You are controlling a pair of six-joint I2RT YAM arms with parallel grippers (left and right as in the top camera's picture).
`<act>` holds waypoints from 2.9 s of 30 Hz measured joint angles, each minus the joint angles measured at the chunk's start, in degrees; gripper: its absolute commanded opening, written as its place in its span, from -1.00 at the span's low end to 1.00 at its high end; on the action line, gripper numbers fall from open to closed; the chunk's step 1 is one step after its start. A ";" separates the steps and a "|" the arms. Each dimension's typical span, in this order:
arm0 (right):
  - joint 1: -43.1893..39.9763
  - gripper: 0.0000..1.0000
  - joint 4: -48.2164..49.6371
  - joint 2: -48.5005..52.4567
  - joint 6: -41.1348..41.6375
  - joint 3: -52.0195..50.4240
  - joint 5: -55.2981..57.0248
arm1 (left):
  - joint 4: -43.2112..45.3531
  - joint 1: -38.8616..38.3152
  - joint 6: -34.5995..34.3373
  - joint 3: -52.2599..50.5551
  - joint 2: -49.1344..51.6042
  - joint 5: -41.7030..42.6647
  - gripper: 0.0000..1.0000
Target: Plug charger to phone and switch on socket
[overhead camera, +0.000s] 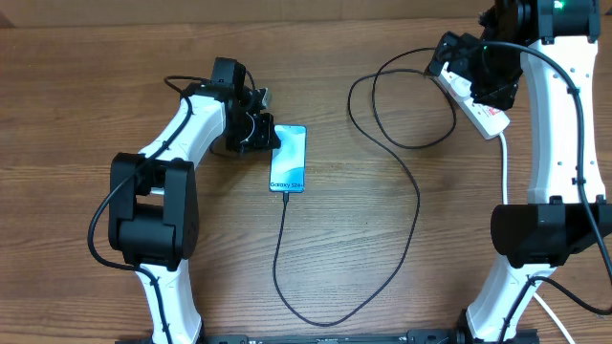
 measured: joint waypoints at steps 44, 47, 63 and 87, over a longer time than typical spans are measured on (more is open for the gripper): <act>-12.20 1.00 19.19 5.44 0.11 -0.07 24.68 | -37.57 9.66 0.94 46.62 -8.92 -9.92 0.99; -13.81 1.00 21.14 6.62 -0.52 -0.07 24.63 | -37.55 9.66 0.94 46.62 -8.92 -10.12 1.00; -15.41 1.00 27.43 18.01 -9.14 -2.03 19.41 | -37.57 9.66 0.94 46.62 -8.92 -10.40 1.00; -16.39 1.00 43.50 18.62 -12.04 -19.50 15.02 | -37.57 9.66 0.94 46.62 -8.92 -10.54 1.00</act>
